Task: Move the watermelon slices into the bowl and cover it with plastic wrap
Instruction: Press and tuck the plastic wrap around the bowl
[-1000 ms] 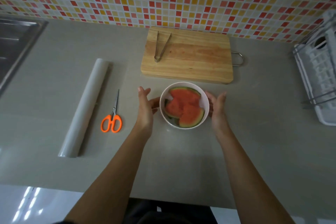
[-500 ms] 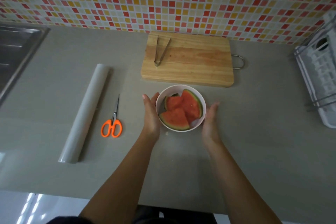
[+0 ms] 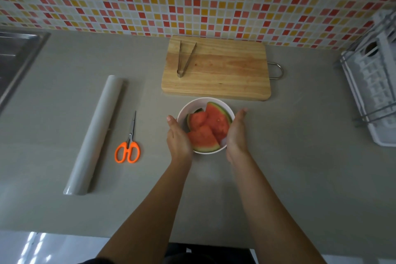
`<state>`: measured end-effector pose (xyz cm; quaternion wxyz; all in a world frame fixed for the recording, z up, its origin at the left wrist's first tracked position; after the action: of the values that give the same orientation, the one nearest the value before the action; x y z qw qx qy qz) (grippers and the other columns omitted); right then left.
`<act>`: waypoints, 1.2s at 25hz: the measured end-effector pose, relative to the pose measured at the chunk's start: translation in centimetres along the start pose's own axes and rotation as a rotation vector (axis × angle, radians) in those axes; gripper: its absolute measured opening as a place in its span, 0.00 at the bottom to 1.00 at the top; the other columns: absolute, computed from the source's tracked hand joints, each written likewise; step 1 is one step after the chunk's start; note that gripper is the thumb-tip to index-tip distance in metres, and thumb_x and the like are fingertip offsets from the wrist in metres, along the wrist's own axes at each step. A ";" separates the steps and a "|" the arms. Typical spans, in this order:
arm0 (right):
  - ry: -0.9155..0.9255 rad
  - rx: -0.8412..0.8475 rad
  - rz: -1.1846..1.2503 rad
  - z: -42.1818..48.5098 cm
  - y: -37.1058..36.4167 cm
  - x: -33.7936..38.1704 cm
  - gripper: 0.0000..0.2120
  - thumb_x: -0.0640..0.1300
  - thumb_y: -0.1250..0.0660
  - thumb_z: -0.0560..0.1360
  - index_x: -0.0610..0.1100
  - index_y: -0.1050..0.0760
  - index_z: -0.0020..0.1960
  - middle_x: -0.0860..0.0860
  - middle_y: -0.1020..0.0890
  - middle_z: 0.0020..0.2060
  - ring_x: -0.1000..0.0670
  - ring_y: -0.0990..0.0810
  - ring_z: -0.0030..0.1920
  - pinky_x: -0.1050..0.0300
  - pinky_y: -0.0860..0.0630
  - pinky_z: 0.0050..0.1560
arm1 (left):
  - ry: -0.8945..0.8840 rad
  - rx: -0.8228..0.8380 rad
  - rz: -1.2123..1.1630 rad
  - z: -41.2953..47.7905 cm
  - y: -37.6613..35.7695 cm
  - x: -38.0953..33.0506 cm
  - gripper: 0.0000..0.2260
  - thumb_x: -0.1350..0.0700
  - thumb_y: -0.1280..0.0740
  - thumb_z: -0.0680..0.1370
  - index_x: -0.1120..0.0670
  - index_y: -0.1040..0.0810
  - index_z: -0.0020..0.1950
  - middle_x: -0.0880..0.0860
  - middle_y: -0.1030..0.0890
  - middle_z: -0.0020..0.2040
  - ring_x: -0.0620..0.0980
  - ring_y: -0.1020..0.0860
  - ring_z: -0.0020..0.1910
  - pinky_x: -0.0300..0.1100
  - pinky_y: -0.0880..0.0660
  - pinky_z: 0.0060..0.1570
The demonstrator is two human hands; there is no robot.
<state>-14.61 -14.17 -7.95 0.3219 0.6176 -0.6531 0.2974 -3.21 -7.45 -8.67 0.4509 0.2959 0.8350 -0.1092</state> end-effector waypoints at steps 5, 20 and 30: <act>0.015 -0.023 -0.142 -0.7 -0.5 1.2 0.49 0.77 0.62 0.60 0.44 0.24 0.56 0.44 0.19 0.54 0.45 0.21 0.55 0.46 0.28 0.62 | 0.011 -0.029 0.002 0.3 0.2 -0.1 0.31 0.37 0.53 0.80 0.57 0.30 0.70 0.58 0.26 0.67 0.56 0.28 0.65 0.41 0.35 0.55; -0.192 -0.018 -0.150 -0.3 -0.7 0.7 0.48 0.76 0.62 0.66 0.41 0.33 0.67 0.43 0.26 0.64 0.45 0.27 0.63 0.52 0.34 0.62 | 0.125 0.004 -0.091 1.5 0.6 -0.3 0.33 0.33 0.53 0.74 0.51 0.36 0.73 0.56 0.29 0.69 0.55 0.28 0.65 0.52 0.34 0.67; -0.093 0.068 -0.183 -0.1 2.0 -0.2 0.47 0.74 0.66 0.68 0.44 0.35 0.69 0.43 0.31 0.69 0.45 0.34 0.70 0.47 0.42 0.72 | -0.074 0.181 0.047 0.8 0.6 -0.4 0.29 0.37 0.55 0.78 0.53 0.29 0.66 0.49 0.26 0.61 0.47 0.29 0.60 0.44 0.35 0.59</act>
<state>-16.55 -13.89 -8.04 0.2957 0.6985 -0.5977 0.2597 -2.12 -7.44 -8.68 0.4554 0.3509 0.7972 -0.1844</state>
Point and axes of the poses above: each hand's wrist, its own z-axis towards the middle knuckle, its own y-axis out of the back of the hand, x = y × z, the point moved 3 cm from there along z, towards the middle knuckle
